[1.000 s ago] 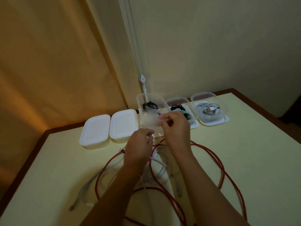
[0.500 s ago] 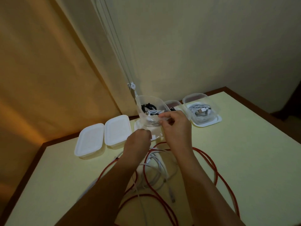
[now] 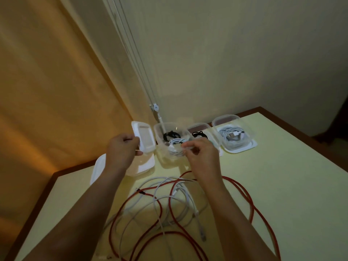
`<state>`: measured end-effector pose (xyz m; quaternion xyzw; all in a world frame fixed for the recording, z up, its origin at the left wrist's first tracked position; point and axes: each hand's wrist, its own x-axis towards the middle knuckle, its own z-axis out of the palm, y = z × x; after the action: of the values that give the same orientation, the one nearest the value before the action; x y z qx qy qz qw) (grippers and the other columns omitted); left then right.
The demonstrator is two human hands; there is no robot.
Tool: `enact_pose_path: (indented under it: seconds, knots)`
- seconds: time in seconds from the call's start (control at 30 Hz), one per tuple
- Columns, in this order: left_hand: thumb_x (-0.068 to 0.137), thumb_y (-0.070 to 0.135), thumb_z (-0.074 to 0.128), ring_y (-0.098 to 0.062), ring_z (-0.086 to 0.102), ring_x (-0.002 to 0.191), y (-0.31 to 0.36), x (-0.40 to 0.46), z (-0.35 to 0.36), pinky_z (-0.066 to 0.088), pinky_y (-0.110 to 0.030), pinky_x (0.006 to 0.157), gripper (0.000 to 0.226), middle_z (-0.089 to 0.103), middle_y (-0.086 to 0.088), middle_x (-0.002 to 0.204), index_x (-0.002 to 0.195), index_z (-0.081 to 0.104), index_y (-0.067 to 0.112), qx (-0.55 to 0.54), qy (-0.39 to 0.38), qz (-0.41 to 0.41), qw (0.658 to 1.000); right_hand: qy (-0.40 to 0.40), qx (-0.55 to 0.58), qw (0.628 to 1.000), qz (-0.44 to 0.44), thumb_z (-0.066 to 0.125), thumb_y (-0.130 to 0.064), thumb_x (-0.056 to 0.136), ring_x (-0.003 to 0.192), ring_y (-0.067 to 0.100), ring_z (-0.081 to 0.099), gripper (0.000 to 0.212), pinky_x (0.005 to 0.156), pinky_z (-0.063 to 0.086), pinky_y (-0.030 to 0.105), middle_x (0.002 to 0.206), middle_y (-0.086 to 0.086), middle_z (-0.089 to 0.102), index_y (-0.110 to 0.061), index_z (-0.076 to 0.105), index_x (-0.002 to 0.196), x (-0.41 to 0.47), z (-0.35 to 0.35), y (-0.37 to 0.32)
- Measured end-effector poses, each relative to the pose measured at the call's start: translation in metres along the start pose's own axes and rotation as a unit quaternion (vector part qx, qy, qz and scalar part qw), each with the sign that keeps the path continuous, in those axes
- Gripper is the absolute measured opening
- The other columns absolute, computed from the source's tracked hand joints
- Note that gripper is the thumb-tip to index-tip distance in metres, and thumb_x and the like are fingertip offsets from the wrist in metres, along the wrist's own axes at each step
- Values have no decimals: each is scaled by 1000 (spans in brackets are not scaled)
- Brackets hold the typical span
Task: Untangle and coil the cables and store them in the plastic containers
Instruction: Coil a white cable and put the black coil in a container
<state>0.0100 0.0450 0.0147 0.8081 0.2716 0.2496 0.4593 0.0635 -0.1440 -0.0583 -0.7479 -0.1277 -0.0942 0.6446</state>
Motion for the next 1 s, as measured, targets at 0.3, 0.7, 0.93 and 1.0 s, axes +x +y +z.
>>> enact_pose_path:
  seconds: [0.3, 0.7, 0.93, 1.0]
  knots:
    - [94, 13, 59, -22, 70, 66, 5, -9, -27, 50, -20, 56, 6, 69, -9, 83, 96, 65, 14, 11, 43, 79, 996, -66, -86, 994, 28, 61, -5, 94, 97, 6, 59, 24, 90, 49, 15, 114, -3, 56, -15, 74, 112, -18, 30, 18]
    - [90, 13, 66, -5, 59, 72, -6, -20, -12, 45, -16, 62, 6, 64, 6, 79, 92, 65, 19, 88, 5, 166, 982, -108, -118, 986, 37, 54, -2, 95, 94, 1, 54, 28, 94, 45, 14, 119, -3, 52, -6, 68, 119, -20, 37, 31]
    - [89, 14, 66, -12, 59, 84, -3, -23, 26, 40, -18, 65, 11, 64, 5, 92, 88, 60, 24, 206, -93, 277, 934, -23, -108, 993, 49, 54, -9, 96, 96, 9, 60, 26, 85, 52, 27, 116, -3, 60, -19, 74, 109, -15, 26, 21]
    - [90, 14, 64, -16, 58, 91, -7, -25, 43, 39, -21, 70, 10, 66, 1, 101, 92, 59, 23, 263, -116, 291, 912, -7, -101, 992, 71, 54, -9, 95, 91, 10, 62, 26, 76, 51, 24, 111, -1, 68, -19, 75, 106, -14, 23, 23]
